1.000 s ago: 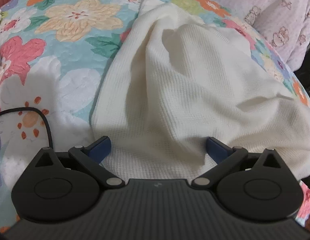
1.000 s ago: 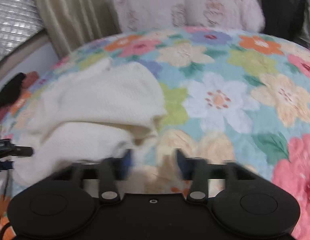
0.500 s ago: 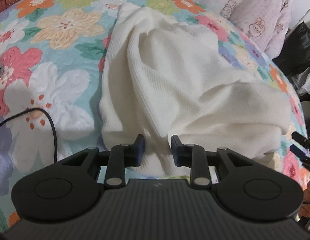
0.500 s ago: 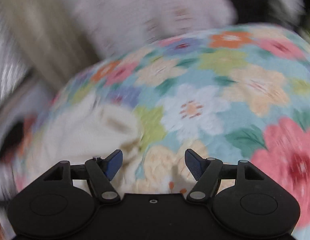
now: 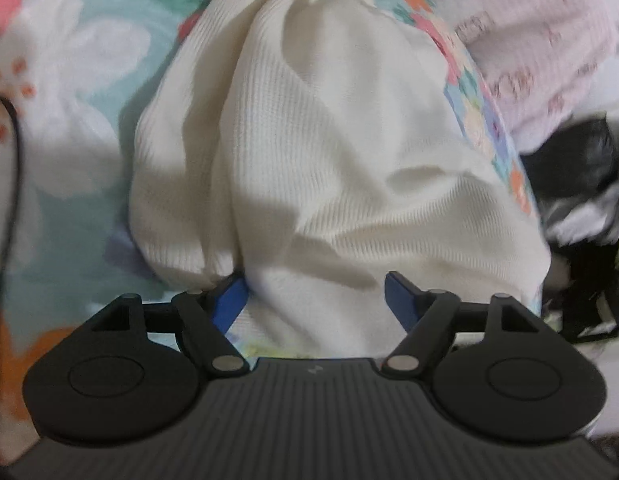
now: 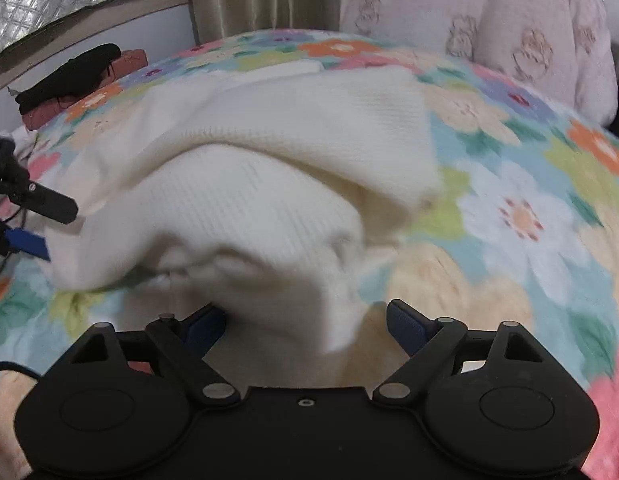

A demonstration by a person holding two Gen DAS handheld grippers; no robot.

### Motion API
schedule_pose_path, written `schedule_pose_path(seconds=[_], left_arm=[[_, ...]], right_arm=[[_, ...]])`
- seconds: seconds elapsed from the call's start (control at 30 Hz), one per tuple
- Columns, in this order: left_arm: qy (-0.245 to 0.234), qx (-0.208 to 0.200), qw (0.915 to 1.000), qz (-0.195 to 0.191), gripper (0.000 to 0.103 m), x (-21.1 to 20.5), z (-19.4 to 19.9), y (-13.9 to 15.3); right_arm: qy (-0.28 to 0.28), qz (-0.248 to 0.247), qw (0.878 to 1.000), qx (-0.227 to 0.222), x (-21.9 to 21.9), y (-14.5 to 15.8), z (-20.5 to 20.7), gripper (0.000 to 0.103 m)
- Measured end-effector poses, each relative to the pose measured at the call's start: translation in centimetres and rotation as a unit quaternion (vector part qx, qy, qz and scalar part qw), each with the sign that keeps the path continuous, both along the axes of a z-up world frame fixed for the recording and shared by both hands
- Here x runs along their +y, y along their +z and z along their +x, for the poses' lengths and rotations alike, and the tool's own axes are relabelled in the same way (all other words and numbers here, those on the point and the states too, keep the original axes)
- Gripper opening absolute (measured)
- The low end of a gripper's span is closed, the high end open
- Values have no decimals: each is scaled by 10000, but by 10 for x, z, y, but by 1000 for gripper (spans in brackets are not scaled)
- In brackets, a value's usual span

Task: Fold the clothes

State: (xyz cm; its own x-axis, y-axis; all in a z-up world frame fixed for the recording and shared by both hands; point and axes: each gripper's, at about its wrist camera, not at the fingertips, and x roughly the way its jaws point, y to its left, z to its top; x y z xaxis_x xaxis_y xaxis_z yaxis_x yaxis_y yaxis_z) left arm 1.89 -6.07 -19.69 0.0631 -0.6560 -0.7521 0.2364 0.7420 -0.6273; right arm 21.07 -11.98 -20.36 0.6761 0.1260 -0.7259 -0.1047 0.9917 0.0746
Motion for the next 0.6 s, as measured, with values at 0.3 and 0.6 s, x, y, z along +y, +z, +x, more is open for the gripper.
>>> schedule_pose_path(seconds=[0.3, 0.6], left_arm=[[-337, -1745, 9819, 658, 10, -23, -27, 39], [-399, -2878, 9518, 986, 8, -10, -21, 96]], right_arm=[[29, 845, 9956, -412, -13, 37, -18, 25], [740, 1991, 9753, -611, 16, 70, -24, 23]])
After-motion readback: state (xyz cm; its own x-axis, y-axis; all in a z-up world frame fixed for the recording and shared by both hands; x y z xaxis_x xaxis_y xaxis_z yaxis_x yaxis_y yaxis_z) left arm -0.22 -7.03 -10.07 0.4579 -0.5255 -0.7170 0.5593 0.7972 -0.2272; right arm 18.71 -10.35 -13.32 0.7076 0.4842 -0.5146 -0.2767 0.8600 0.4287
